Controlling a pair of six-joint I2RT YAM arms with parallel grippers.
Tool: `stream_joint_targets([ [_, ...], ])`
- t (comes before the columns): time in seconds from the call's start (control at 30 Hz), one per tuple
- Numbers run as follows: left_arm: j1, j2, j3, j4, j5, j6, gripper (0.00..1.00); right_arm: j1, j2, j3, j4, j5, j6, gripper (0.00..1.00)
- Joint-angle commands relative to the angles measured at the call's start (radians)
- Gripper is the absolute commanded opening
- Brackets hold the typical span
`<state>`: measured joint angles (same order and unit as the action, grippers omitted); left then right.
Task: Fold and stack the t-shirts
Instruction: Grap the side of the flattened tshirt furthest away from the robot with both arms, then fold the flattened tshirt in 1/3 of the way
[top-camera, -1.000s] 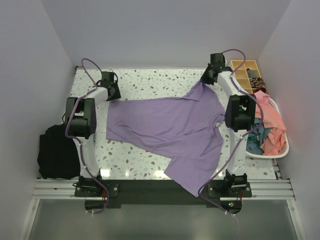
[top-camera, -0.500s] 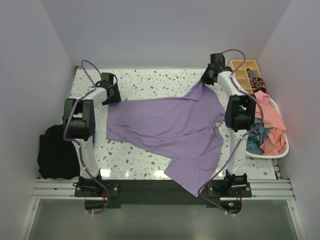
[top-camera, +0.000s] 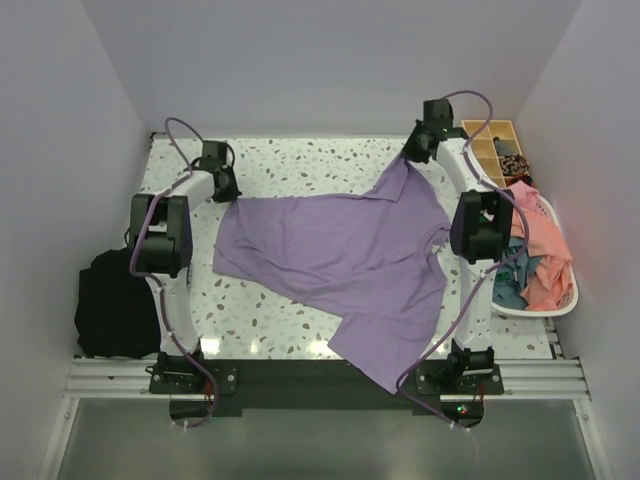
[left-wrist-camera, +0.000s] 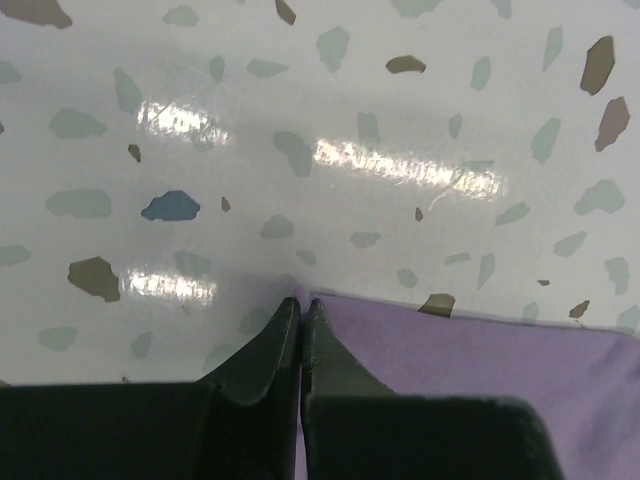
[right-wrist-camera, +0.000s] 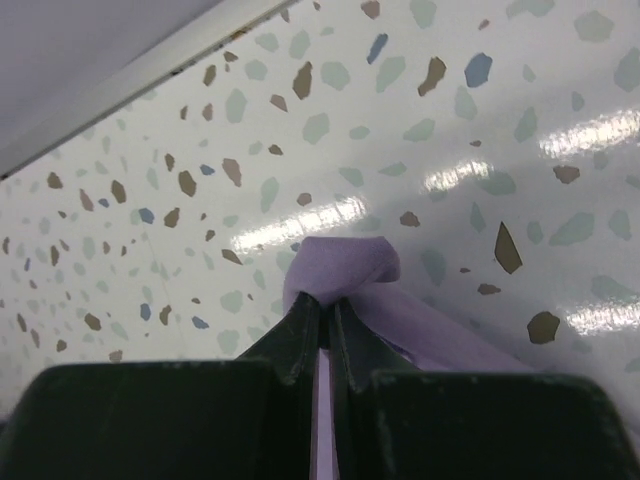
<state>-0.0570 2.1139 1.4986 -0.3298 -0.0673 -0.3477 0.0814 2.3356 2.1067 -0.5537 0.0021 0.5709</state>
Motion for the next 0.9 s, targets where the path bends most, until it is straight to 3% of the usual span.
stream_joint_targets([
  [0.0, 0.023, 0.009, 0.095, 0.026, 0.061, 0.012, 0.00, -0.031, -0.021, 0.087, 0.027, -0.079, -0.022, 0.00],
  [0.23, 0.054, -0.026, 0.117, 0.017, 0.040, 0.030, 0.00, -0.042, -0.091, 0.056, -0.008, -0.064, -0.008, 0.00],
  [0.4, 0.057, -0.121, 0.010, 0.063, -0.058, 0.024, 0.00, -0.040, -0.228, -0.118, 0.040, -0.039, -0.008, 0.00],
  [0.6, 0.057, -0.219, -0.078, 0.115, -0.017, 0.013, 0.00, -0.037, -0.336, -0.255, 0.074, -0.145, 0.004, 0.00],
  [0.87, 0.057, -0.308, -0.155, 0.071, 0.015, -0.022, 0.00, -0.037, -0.510, -0.516, 0.068, -0.152, 0.017, 0.00],
])
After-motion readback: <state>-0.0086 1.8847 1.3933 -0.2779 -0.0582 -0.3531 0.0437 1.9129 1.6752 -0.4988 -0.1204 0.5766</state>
